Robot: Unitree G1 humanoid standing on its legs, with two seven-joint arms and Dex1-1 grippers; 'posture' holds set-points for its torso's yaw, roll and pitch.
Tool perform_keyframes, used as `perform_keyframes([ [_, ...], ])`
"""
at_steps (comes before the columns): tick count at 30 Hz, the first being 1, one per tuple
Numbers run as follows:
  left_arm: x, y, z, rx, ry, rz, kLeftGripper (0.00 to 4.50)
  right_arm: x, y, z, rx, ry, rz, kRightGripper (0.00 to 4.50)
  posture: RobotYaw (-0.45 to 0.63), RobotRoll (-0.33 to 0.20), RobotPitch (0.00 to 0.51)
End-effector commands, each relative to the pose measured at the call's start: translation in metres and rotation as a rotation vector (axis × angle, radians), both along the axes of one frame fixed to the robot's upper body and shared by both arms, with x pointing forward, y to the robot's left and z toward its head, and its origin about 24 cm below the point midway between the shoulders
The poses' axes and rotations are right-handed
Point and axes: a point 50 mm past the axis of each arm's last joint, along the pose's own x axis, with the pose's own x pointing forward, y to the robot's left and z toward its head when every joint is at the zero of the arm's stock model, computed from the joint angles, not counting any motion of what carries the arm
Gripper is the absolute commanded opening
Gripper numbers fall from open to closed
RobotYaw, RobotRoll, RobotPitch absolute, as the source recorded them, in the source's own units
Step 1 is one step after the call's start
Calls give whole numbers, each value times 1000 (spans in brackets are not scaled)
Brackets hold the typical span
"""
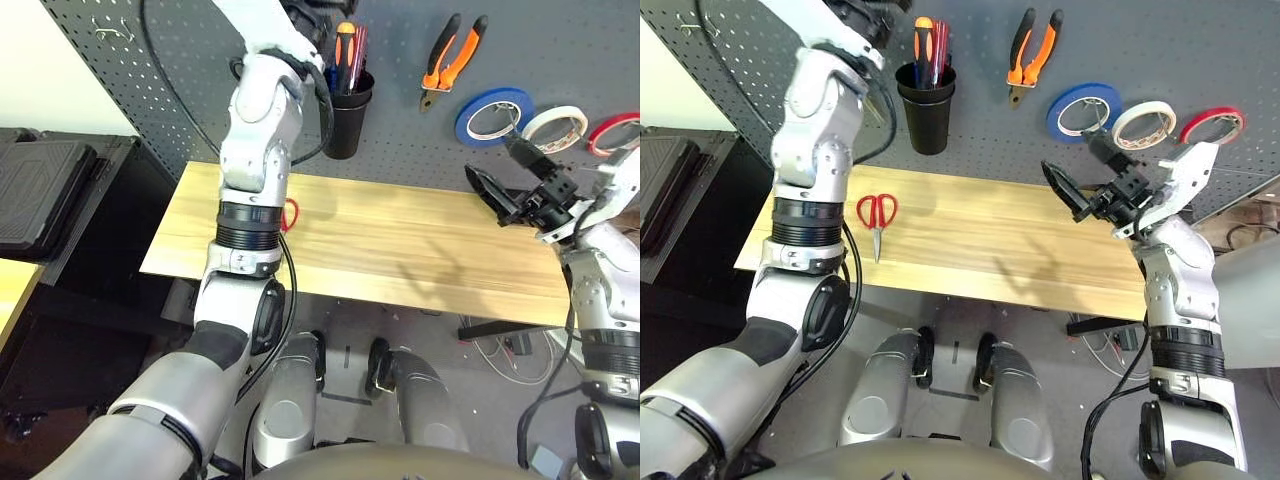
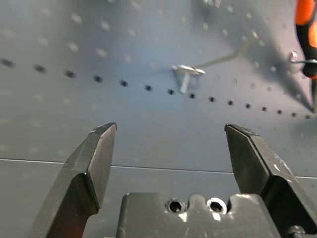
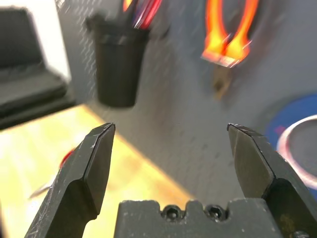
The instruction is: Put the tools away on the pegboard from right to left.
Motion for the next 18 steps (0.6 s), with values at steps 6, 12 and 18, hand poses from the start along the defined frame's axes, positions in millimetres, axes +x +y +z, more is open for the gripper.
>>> perform_keyframes([
  [6,-27,28,-27,48,123,91,4481,-10,16,-3,-24,53,102,4500,278,0,196],
  [12,-42,38,-76,87,293,132,4481,-17,36,-16,-148,171,153,4500,301,0,217],
  [18,-48,41,-120,108,445,151,4481,-7,49,-40,-456,418,68,4500,312,0,235],
])
